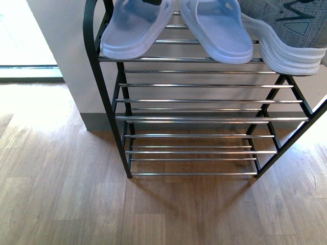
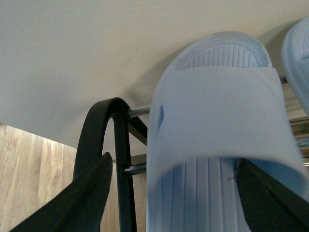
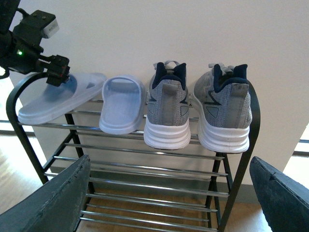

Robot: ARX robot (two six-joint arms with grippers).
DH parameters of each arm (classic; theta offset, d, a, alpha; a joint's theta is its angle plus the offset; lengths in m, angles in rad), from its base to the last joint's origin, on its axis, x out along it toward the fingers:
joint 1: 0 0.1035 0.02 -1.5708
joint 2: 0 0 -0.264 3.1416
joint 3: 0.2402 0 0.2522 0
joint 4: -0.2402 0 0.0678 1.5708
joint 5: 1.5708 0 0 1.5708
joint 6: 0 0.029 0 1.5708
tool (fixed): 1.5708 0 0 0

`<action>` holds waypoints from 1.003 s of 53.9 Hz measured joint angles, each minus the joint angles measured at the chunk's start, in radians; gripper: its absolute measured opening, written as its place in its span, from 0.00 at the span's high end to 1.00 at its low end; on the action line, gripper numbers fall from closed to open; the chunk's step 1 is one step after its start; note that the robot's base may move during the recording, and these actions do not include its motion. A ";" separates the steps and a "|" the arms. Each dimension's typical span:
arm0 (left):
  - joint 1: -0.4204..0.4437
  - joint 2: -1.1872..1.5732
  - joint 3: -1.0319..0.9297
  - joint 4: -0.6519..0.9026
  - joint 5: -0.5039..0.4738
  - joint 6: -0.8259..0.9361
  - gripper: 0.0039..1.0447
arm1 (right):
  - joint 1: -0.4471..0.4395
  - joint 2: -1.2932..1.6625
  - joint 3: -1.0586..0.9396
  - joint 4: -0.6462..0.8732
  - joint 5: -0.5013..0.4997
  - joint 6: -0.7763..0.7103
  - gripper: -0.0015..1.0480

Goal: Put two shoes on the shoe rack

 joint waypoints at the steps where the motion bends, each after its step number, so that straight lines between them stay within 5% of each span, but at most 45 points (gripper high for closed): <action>1: -0.001 -0.006 -0.007 0.003 -0.004 -0.001 0.20 | 0.000 0.000 0.000 0.000 0.000 0.000 0.09; 6: -0.002 -0.038 -0.038 0.010 -0.013 -0.021 0.07 | 0.000 0.000 0.000 0.000 0.000 0.000 0.09; 19: 0.000 -0.235 -0.225 0.109 -0.055 -0.125 0.09 | 0.000 0.000 0.000 0.000 0.000 0.000 0.09; 33: -0.024 -0.711 -0.635 0.312 -0.168 -0.109 0.09 | 0.000 0.000 0.000 0.000 0.000 0.000 0.09; 44: -0.092 -1.146 -0.869 0.208 -0.240 -0.087 0.09 | 0.000 0.000 0.000 0.000 0.000 0.000 0.09; 54: -0.057 -1.457 -0.978 0.018 -0.314 -0.099 0.09 | 0.000 0.000 0.000 0.000 0.000 0.000 0.09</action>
